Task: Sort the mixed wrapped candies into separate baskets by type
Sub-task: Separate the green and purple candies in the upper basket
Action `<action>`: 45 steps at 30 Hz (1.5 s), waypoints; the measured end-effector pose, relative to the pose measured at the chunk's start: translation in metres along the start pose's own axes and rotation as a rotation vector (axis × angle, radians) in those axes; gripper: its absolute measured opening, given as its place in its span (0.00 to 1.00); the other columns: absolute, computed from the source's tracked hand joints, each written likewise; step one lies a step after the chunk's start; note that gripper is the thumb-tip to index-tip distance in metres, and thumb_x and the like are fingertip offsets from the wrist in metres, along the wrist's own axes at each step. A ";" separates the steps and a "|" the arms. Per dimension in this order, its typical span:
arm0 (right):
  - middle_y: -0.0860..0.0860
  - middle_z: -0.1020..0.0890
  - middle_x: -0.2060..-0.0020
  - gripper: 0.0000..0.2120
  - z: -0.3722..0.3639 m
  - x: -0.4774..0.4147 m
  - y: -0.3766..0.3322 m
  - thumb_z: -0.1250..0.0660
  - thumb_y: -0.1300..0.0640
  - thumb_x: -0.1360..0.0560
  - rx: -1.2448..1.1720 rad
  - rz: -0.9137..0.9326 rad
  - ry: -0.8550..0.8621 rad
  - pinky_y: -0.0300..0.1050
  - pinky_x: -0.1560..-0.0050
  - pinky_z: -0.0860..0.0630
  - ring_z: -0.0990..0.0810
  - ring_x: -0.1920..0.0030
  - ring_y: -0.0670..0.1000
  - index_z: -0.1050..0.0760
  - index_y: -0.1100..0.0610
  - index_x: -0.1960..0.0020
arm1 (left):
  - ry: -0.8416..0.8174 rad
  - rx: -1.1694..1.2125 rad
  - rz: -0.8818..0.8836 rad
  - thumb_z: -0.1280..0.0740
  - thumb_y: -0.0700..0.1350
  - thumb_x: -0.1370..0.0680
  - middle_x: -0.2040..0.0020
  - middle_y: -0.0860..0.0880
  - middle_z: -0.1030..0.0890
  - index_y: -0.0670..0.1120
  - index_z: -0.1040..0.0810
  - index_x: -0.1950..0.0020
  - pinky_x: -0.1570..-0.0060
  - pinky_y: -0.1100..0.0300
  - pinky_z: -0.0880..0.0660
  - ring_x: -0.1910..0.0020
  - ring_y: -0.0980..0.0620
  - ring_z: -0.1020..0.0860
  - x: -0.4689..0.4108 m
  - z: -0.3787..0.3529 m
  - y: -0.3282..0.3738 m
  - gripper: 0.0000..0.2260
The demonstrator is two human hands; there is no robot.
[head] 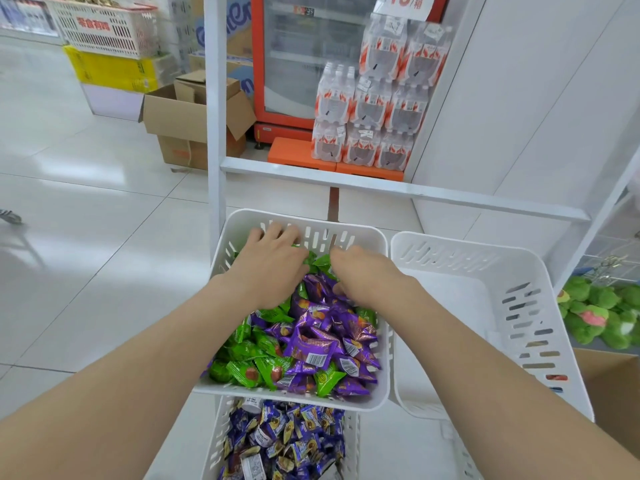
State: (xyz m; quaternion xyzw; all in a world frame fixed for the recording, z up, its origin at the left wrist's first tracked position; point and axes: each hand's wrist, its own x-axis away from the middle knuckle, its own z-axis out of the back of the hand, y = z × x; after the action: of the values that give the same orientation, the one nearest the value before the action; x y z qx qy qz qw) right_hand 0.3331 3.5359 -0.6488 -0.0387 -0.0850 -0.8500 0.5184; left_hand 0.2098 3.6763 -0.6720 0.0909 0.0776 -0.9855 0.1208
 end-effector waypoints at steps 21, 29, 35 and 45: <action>0.56 0.21 0.41 0.30 -0.001 -0.011 -0.005 0.24 0.59 0.27 -0.429 -0.098 -0.012 0.49 0.53 0.24 0.22 0.47 0.56 0.35 0.57 0.31 | -0.052 0.238 -0.025 0.36 0.54 0.25 0.44 0.53 0.28 0.54 0.24 0.42 0.41 0.47 0.33 0.40 0.48 0.31 0.001 0.010 0.008 0.13; 0.54 0.17 0.41 0.19 0.002 0.003 0.013 0.34 0.68 0.24 -0.841 -0.099 0.066 0.50 0.39 0.18 0.17 0.42 0.51 0.23 0.58 0.35 | -0.233 0.362 0.056 0.31 0.69 0.27 0.43 0.55 0.21 0.60 0.20 0.37 0.36 0.42 0.37 0.33 0.49 0.33 -0.010 0.002 -0.005 0.23; 0.59 0.21 0.48 0.19 -0.011 -0.002 0.006 0.34 0.66 0.27 -0.200 -0.020 0.030 0.57 0.50 0.18 0.20 0.47 0.61 0.27 0.60 0.36 | 0.095 0.306 0.212 0.30 0.54 0.28 0.54 0.52 0.24 0.48 0.26 0.52 0.51 0.51 0.29 0.49 0.46 0.24 -0.006 0.021 -0.006 0.12; 0.56 0.30 0.28 0.46 -0.009 -0.023 -0.009 0.37 0.33 0.35 -0.466 -0.039 -0.258 0.56 0.32 0.27 0.29 0.29 0.59 0.38 0.52 0.22 | -0.025 -0.040 -0.196 0.33 0.36 0.24 0.25 0.56 0.31 0.57 0.28 0.27 0.34 0.49 0.33 0.30 0.49 0.31 0.001 0.011 -0.004 0.28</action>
State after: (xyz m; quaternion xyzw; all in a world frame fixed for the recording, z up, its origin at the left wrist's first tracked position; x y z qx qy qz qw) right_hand 0.3356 3.5581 -0.6625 -0.2633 0.0469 -0.8444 0.4641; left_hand 0.2060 3.6781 -0.6609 0.0680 0.1043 -0.9919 0.0265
